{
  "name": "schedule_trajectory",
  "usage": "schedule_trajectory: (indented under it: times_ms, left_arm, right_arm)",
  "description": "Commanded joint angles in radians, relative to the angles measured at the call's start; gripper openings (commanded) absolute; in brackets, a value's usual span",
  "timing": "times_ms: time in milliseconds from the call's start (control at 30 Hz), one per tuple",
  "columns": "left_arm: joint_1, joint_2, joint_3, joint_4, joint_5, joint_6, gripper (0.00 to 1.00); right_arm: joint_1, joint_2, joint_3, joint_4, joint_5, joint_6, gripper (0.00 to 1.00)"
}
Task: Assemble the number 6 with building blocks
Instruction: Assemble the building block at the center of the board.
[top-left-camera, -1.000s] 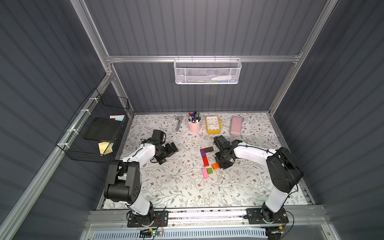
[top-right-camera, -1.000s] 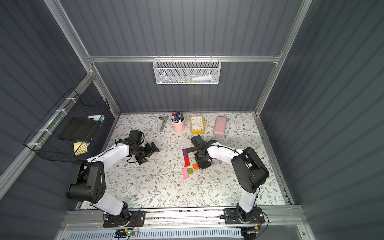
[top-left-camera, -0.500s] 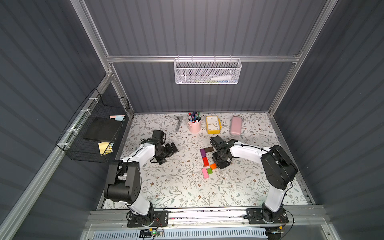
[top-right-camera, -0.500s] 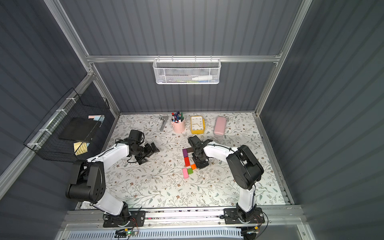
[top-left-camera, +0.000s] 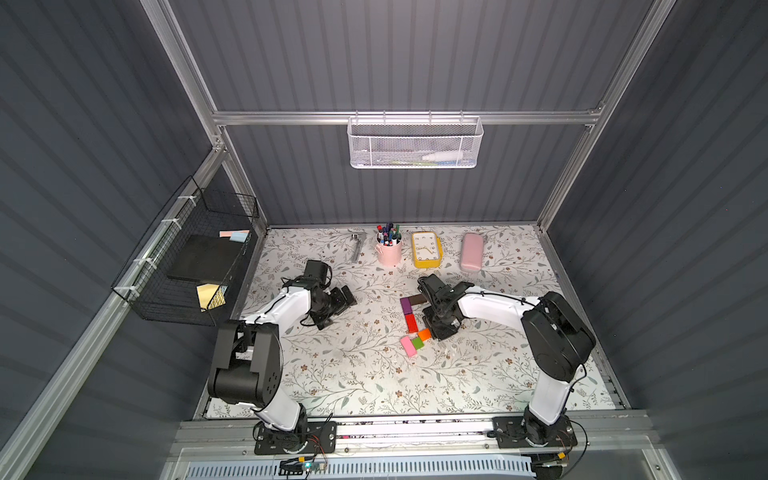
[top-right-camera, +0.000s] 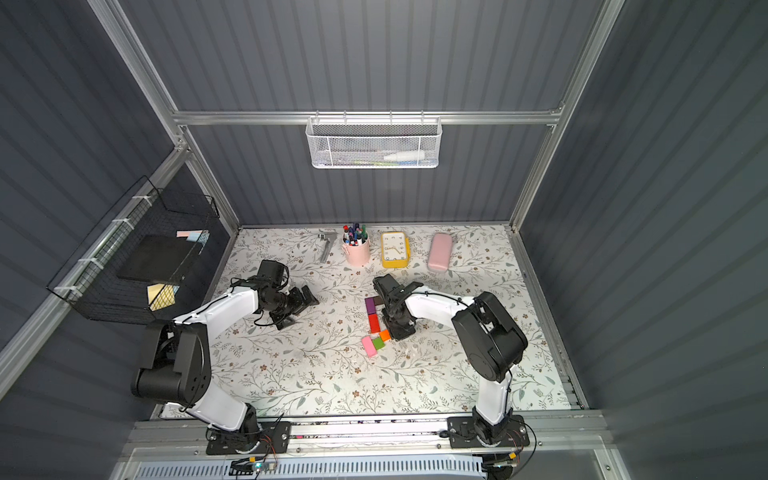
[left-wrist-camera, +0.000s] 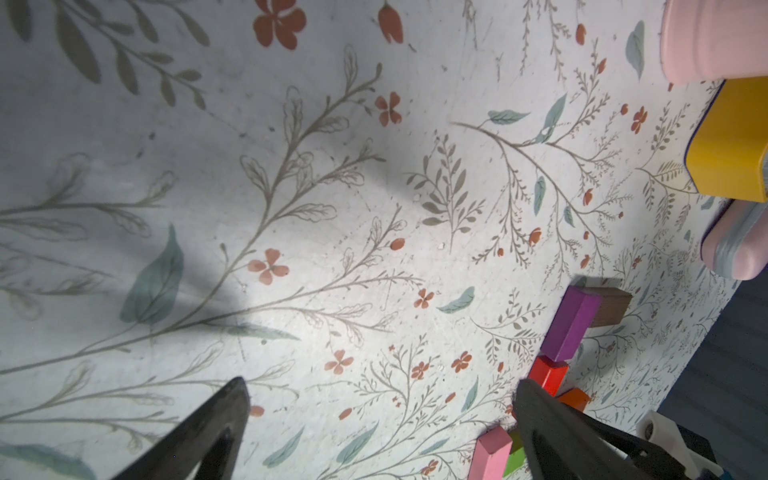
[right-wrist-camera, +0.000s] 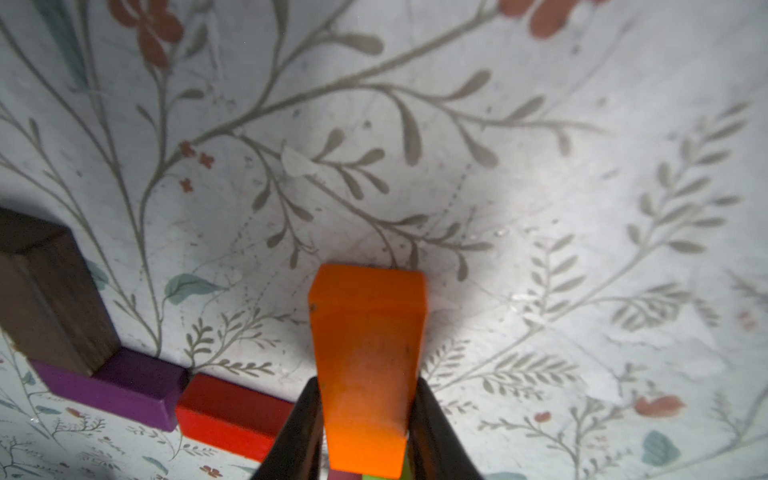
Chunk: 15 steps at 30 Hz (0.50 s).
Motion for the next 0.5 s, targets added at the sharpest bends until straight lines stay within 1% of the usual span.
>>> schedule_trajectory:
  times_ms: [0, 467]
  left_arm:
    - [0.009, 0.021, 0.031, -0.036, -0.001, 0.028, 0.99]
    - [0.009, 0.037, 0.047, -0.054, 0.0, 0.043, 0.99]
  right_arm:
    - [0.017, 0.001, -0.028, 0.01, -0.005, 0.178, 0.25]
    - [0.051, -0.016, -0.064, 0.033, -0.001, 0.27, 0.25]
